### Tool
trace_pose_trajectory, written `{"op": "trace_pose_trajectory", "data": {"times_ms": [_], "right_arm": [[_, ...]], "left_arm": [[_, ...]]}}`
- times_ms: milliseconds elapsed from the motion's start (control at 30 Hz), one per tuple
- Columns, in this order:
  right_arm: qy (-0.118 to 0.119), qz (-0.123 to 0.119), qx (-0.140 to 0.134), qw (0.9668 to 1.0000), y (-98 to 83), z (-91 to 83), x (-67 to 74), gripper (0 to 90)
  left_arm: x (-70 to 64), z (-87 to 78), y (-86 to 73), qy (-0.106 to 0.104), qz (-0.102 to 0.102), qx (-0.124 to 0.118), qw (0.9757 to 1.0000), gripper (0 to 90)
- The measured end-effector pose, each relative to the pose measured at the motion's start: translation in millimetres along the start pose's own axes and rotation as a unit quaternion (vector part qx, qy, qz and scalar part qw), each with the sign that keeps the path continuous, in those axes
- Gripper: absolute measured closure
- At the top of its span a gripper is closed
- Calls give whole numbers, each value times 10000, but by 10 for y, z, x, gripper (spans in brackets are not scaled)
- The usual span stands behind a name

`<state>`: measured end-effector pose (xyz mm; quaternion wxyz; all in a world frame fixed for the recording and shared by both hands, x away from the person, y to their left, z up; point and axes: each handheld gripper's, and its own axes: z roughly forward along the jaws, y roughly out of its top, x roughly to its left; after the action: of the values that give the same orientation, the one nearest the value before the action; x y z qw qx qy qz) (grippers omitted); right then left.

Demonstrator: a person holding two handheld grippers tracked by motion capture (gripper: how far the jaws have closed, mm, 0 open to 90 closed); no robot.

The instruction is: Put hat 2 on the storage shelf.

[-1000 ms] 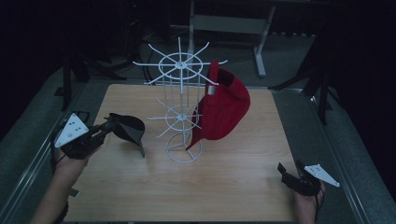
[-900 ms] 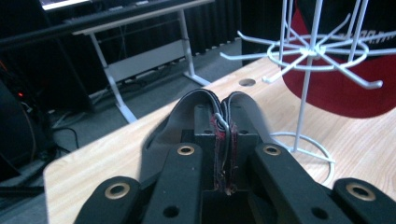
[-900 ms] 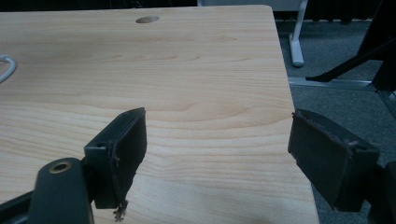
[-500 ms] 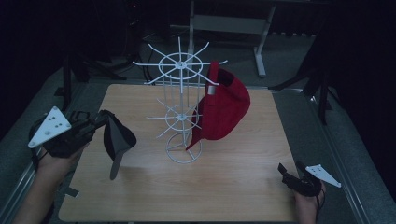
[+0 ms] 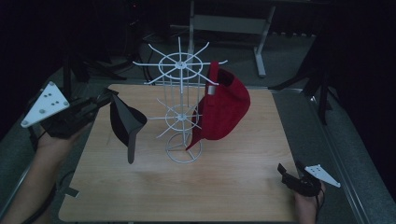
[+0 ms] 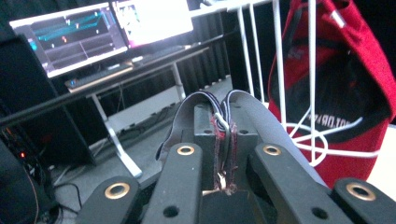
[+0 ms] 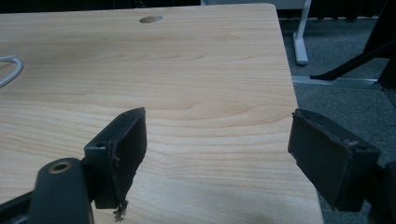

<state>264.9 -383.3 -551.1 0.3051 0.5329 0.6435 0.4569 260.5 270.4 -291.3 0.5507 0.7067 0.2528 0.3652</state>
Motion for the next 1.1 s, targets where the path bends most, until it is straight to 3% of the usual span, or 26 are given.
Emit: {"op": "trace_pose_trajectory", "data": {"times_ms": [367, 633, 800, 1033, 1100], "right_arm": [[7, -3, 5, 10000, -1, 1, 5, 192], [18, -7, 15, 10000, -1, 2, 1, 192], [13, -12, 26, 10000, 0, 7, 1, 192], [21, 4, 42, 10000, -1, 7, -2, 192], [19, 10, 42, 10000, 0, 10, -2, 192]], "left_arm": [[18, 0, 285, -14, 14, -411, 9992, 863], [40, 121, 456, 62, 152, -392, 9991, 862], [66, 178, 550, 134, 115, -463, 9988, 861], [47, 262, 678, 9, 93, -549, 9984, 861], [20, 283, 711, -10, 192, -524, 9984, 861]]}}
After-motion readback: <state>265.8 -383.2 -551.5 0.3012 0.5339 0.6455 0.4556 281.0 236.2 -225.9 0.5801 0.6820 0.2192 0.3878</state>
